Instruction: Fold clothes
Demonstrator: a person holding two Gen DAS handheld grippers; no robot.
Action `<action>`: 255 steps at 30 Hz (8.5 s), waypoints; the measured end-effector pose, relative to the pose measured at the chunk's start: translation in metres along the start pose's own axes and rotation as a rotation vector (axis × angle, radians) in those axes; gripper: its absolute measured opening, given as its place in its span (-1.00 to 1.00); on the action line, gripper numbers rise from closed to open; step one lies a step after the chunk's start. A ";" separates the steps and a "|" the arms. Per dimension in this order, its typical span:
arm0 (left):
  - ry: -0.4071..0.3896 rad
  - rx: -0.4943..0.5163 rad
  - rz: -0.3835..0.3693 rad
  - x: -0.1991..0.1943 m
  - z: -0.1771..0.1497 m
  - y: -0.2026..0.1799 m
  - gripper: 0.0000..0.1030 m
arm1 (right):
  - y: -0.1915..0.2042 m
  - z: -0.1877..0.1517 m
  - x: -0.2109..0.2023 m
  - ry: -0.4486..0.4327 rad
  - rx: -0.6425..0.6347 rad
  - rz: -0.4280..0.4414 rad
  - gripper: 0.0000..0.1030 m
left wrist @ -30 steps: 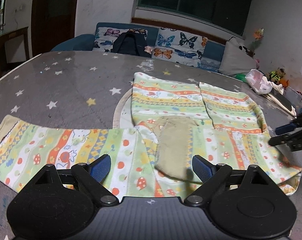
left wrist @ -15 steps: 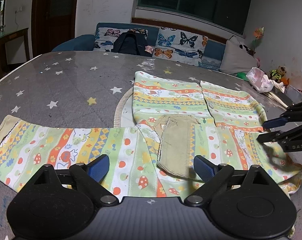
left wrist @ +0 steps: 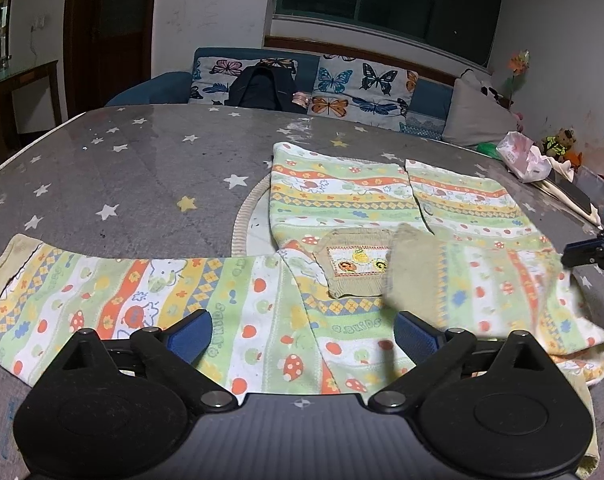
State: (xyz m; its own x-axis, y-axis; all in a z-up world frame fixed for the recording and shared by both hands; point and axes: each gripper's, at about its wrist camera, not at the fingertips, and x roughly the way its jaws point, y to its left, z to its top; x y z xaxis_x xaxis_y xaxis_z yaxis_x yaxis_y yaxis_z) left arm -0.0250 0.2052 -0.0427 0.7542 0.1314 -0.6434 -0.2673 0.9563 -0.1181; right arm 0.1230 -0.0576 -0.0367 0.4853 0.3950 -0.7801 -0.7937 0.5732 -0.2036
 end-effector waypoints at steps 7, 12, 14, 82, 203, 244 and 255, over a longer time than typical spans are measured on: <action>-0.015 -0.005 -0.007 -0.008 0.008 -0.003 0.91 | 0.010 -0.015 -0.025 -0.050 0.046 0.013 -0.75; -0.057 0.022 -0.062 -0.019 0.017 -0.023 0.77 | 0.040 -0.037 -0.037 -0.016 0.002 0.098 -0.75; -0.065 0.046 -0.091 -0.020 0.019 -0.033 0.71 | 0.051 -0.047 -0.042 -0.002 -0.015 0.133 -0.74; -0.115 -0.348 0.385 -0.037 0.009 0.154 -0.75 | 0.065 -0.050 -0.017 -0.182 0.327 0.104 0.67; 0.173 0.093 -0.183 -0.058 -0.018 -0.063 0.33 | 0.089 -0.063 -0.063 -0.192 0.108 0.023 0.70; 0.058 0.157 -0.338 -0.076 0.011 -0.039 0.04 | 0.087 -0.020 -0.048 -0.272 0.158 0.195 -0.73; -0.063 0.521 -0.153 -0.061 -0.016 -0.051 0.37 | 0.085 -0.012 -0.051 -0.282 0.184 0.191 -0.77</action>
State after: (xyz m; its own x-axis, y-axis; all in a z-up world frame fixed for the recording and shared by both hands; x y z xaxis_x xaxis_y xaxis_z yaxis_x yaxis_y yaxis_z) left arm -0.0665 0.1442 -0.0093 0.7997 -0.0194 -0.6001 0.1686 0.9665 0.1934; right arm 0.0264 -0.0376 -0.0217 0.4376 0.6742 -0.5950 -0.8128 0.5796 0.0590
